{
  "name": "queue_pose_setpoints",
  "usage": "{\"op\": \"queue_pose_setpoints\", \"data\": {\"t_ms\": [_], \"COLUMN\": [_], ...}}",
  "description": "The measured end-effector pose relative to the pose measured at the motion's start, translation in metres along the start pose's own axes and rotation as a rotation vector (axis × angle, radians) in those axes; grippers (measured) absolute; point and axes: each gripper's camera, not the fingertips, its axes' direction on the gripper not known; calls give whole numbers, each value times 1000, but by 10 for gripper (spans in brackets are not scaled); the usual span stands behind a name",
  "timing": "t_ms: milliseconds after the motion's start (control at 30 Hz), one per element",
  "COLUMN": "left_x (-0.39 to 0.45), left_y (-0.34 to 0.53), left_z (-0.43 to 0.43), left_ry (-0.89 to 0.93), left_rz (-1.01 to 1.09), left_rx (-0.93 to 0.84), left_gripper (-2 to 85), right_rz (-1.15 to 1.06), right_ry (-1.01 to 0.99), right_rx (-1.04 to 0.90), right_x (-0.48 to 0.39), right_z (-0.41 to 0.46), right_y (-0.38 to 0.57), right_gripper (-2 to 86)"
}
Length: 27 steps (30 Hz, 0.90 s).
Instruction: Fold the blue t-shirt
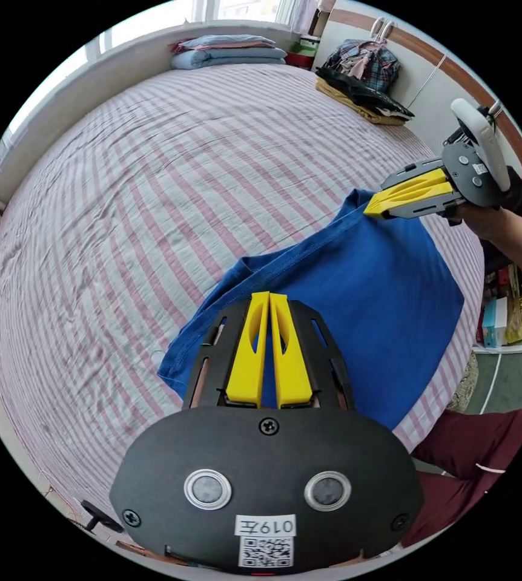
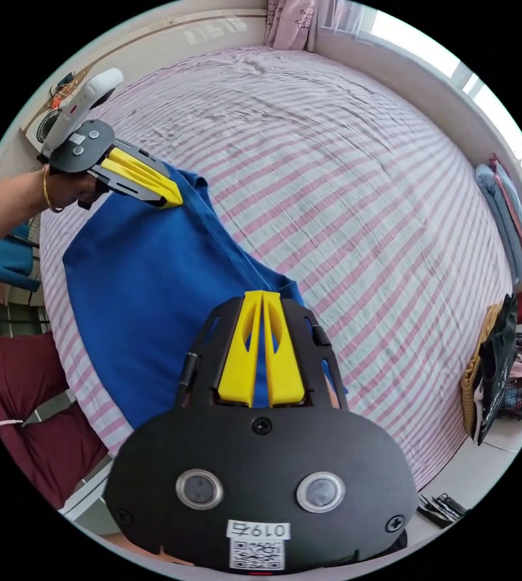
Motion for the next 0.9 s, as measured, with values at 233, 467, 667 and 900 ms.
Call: {"op": "queue_pose_setpoints", "data": {"t_ms": [233,467,667,900], "left_x": [39,104,138,213], "left_y": [69,195,278,331], "left_z": [-65,-86,-102,-165], "left_ry": [-82,72,145,66], "left_rz": [-64,-140,-245,-262], "left_rx": [97,-36,-97,-67], "left_gripper": [6,7,9,9], "right_rz": [316,742,722,454], "right_ry": [-82,-19,-33,8], "right_rx": [193,-8,-163,-222], "right_x": [-39,-90,-111,-84], "right_z": [-82,-87,-79,-41], "right_y": [49,145,177,174], "right_gripper": [-9,9,71,62]}}
